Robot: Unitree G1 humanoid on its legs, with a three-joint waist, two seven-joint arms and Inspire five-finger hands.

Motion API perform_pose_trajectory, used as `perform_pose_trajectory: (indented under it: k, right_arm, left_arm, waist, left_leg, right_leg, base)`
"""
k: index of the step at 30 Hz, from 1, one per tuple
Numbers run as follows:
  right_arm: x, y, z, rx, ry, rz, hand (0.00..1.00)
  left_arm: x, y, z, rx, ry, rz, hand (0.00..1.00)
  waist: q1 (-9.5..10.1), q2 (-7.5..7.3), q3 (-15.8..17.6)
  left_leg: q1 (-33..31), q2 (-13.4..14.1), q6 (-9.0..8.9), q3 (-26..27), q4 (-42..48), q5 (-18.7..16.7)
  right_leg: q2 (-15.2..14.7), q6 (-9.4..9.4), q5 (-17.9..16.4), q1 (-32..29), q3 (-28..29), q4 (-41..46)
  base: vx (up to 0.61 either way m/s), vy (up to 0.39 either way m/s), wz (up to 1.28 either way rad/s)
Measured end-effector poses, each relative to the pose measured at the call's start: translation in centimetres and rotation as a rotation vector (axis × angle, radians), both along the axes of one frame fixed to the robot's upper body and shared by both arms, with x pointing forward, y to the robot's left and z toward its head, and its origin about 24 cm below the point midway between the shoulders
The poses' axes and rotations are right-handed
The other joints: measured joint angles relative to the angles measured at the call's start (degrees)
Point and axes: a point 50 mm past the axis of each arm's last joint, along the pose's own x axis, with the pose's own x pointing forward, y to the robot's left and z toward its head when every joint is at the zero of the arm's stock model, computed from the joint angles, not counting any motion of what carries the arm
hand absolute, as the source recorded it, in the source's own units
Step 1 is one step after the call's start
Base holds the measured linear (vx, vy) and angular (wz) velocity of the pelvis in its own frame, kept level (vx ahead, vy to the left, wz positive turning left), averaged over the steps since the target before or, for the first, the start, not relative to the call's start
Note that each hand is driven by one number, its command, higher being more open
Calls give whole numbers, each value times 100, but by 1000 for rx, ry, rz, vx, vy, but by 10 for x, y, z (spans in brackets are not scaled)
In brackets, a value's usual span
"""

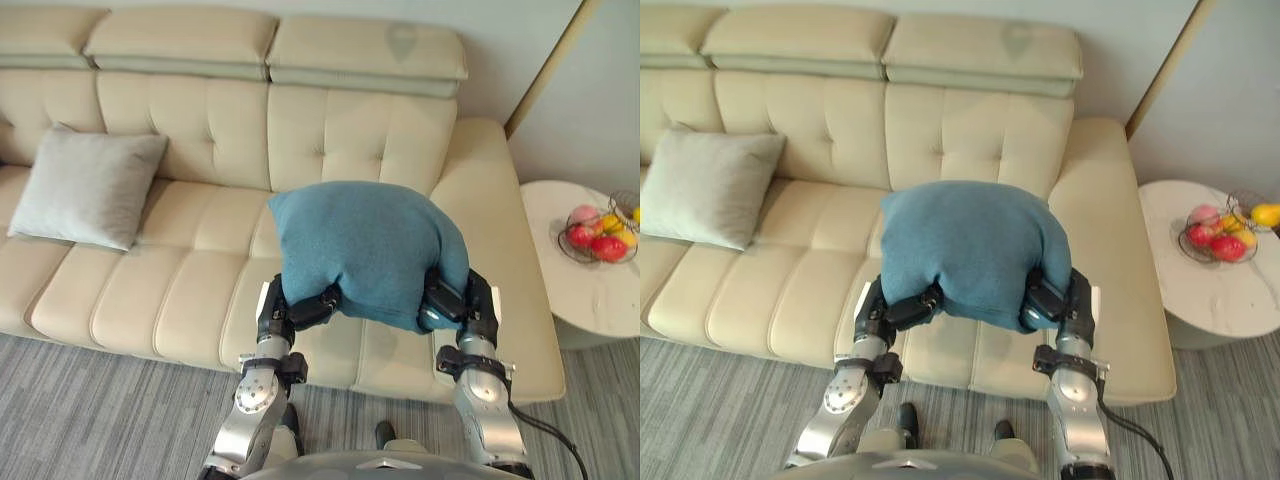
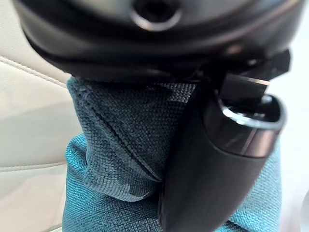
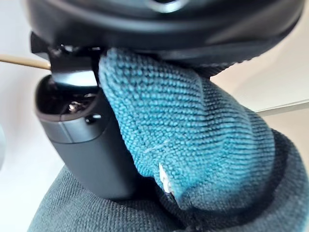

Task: Pick up cushions and gather them together orderly.

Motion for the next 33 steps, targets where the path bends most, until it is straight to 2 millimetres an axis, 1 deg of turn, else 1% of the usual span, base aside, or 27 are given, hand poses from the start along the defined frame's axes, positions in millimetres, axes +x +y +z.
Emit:
perform_pose_trajectory:
  k: [2, 3, 4, 5, 6, 7, 9, 10, 11, 12, 13, 14, 15, 16, 17, 19, 21, 22, 24, 25, 28, 29, 30, 31, 33]
  right_arm:
    - [11, 3, 11, -7, -47, -7, 0]
    - [22, 6, 23, -8, -98, -21, 0]
    - [26, 7, 28, -7, -115, -24, 0]
    - [36, 10, 39, -6, -160, -29, 0]
    - [55, 13, 69, -15, -270, -51, 0]
    - [57, 13, 72, -18, -281, -53, 0]
    - [80, 14, 115, -64, -422, -81, 0]
    - [97, 15, 139, -91, -483, -97, 0]
    - [105, 14, 152, -104, -510, -105, 0]
    - [115, 15, 168, -116, -542, -115, 0]
    - [132, 17, 208, -139, -614, -129, 0]
    - [135, 18, 218, -142, -634, -132, 0]
    - [140, 22, 242, -165, -679, -143, 0]
    - [144, 25, 256, -178, -702, -146, 100]
    - [148, 28, 267, -182, -711, -147, 100]
    - [157, 33, 299, -185, -720, -157, 100]
    - [163, 32, 311, -166, -700, -173, 100]
    - [168, 29, 312, -153, -657, -185, 100]
    - [173, 26, 308, -129, -606, -190, 100]
    - [176, 25, 303, -114, -578, -184, 100]
    - [177, 26, 301, -67, -562, -160, 100]
    - [178, 28, 300, -48, -557, -147, 100]
    - [178, 30, 297, -45, -547, -134, 100]
    - [179, 33, 293, -40, -535, -127, 100]
    - [180, 40, 274, -4, -500, -104, 100]
  left_arm:
    - [13, -2, 13, 13, -57, 12, 0]
    - [25, -5, 27, 18, -113, 27, 0]
    - [29, -6, 32, 18, -132, 33, 0]
    - [38, -8, 45, 16, -179, 43, 0]
    - [59, -13, 78, 20, -301, 62, 0]
    - [61, -13, 82, 21, -314, 63, 0]
    - [86, -17, 127, 44, -481, 78, 0]
    - [101, -17, 150, 78, -552, 89, 0]
    - [108, -17, 161, 97, -584, 96, 0]
    - [117, -17, 177, 119, -623, 105, 0]
    - [131, -14, 213, 140, -701, 140, 0]
    - [134, -12, 222, 140, -720, 154, 100]
    - [140, -7, 241, 141, -753, 188, 100]
    - [144, -3, 253, 145, -767, 214, 100]
    - [149, 0, 261, 151, -768, 238, 100]
    - [163, 7, 287, 176, -761, 295, 100]
    - [171, 12, 298, 194, -736, 324, 100]
    - [176, 16, 299, 203, -699, 337, 100]
    - [183, 22, 295, 217, -634, 354, 100]
    - [187, 26, 289, 214, -591, 357, 100]
    - [188, 25, 287, 184, -571, 355, 100]
    - [189, 22, 285, 157, -556, 344, 100]
    - [189, 20, 282, 135, -537, 336, 100]
    - [190, 17, 277, 121, -518, 331, 100]
    - [192, 9, 257, 87, -457, 310, 100]
  waist:
    - [17, 3, 2]
    - [37, 0, 10]
    - [43, -2, 30]
    - [57, 5, 85]
    - [86, 22, 204]
    - [86, 22, 215]
    - [115, 33, 429]
    - [110, 38, 560]
    - [107, 50, 631]
    - [107, 63, 749]
    - [88, 114, 992]
    - [75, 130, 1055]
    - [58, 171, 1236]
    - [51, 196, 1349]
    - [40, 209, 1420]
    - [17, 241, 1667]
    - [-8, 250, 1767]
    - [-12, 249, 1769]
    - [-9, 245, 1776]
    - [-7, 250, 1821]
    - [11, 242, 1930]
    - [14, 246, 2014]
    - [13, 251, 2098]
    - [11, 247, 2108]
    - [23, 248, 2110]
  left_leg:
    - [-232, 12, 23, 34, 0, 50]
    - [-436, 22, 36, 72, 2, 94]
    - [-479, 22, 43, 92, 3, 109]
    - [-582, 25, 65, 135, 6, 138]
    - [-803, 46, 101, 178, 25, 193]
    - [-825, 46, 100, 178, 30, 200]
    - [-1087, 41, 128, 176, 28, 314]
    - [-1181, 21, 145, 172, -10, 398]
    - [-1224, 1, 156, 165, -34, 445]
    - [-1246, -13, 162, 158, -106, 522]
    - [-1343, -41, 183, 145, -292, 710]
    - [-1381, -48, 195, 145, -346, 764]
    - [-1418, -64, 194, 131, -491, 891]
    - [-1431, -71, 196, 124, -617, 987]
    - [-1473, -78, 197, 107, -714, 1072]
    - [-1625, -90, 174, -15, -970, 1298]
    - [-1794, -94, 193, -62, -1023, 1359]
    - [-1929, -96, 197, -86, -1028, 1374]
    - [-2052, -88, 198, -114, -1036, 1376]
    - [-2105, -92, 198, -135, -1041, 1376]
    - [-2266, -80, 192, -164, -1041, 1380]
    - [-2318, -74, 186, -169, -1041, 1385]
    - [-2327, -68, 185, -169, -1041, 1385]
    - [-2357, -64, 185, -169, -1041, 1385]
    - [-2379, -20, 184, -163, -1037, 1384]
  right_leg:
    - [8, -1, 54, -258, 22, 40]
    - [16, 32, 92, -507, 59, 107]
    - [16, 38, 100, -581, 84, 136]
    - [16, 57, 121, -723, 126, 193]
    - [2, 82, 155, -1022, 147, 319]
    - [2, 83, 158, -1051, 147, 334]
    - [3, 102, 241, -1343, 147, 405]
    - [-2, 121, 292, -1459, 147, 398]
    - [-3, 136, 326, -1506, 145, 389]
    - [-8, 150, 368, -1541, 144, 364]
    - [-9, 159, 469, -1700, 138, 325]
    - [-7, 167, 499, -1751, 138, 302]
    - [-6, 172, 582, -1804, 130, 215]
    - [-1, 178, 651, -1844, 126, 138]
    - [2, 186, 701, -1900, 122, 82]
    - [16, 200, 873, -2065, 90, -100]
    - [14, 220, 939, -2196, 38, -171]
    - [9, 222, 992, -2279, 4, -255]
    - [-8, 238, 1031, -2351, -27, -348]
    - [-19, 238, 1032, -2379, -47, -379]
    - [-9, 239, 1033, -2521, -70, -380]
    - [-3, 240, 1033, -2571, -79, -371]
    - [1, 240, 1033, -2577, -84, -366]
    - [5, 240, 1033, -2603, -87, -365]
    - [22, 240, 1032, -2677, -96, -257]
  base:
    - [-61, 33, -14]
    - [-57, 29, -12]
    - [-72, 26, -16]
    - [-87, 24, -18]
    - [-97, 17, -15]
    - [-95, 5, -8]
    - [-105, -1, 0]
    - [-127, 12, 1]
    - [-130, 16, 3]
    - [-134, 17, 5]
    - [-98, 11, 5]
    - [-68, 10, 5]
    - [0, 0, 0]
    - [0, 0, 0]
    - [0, 0, 0]
    - [26, 12, 5]
    - [61, 23, 9]
    - [101, 43, 13]
    - [140, 57, 9]
    - [128, 50, 7]
    - [159, 73, 5]
    - [129, 62, 2]
    - [225, 107, 1]
    - [162, 75, -1]
    - [161, 76, -4]
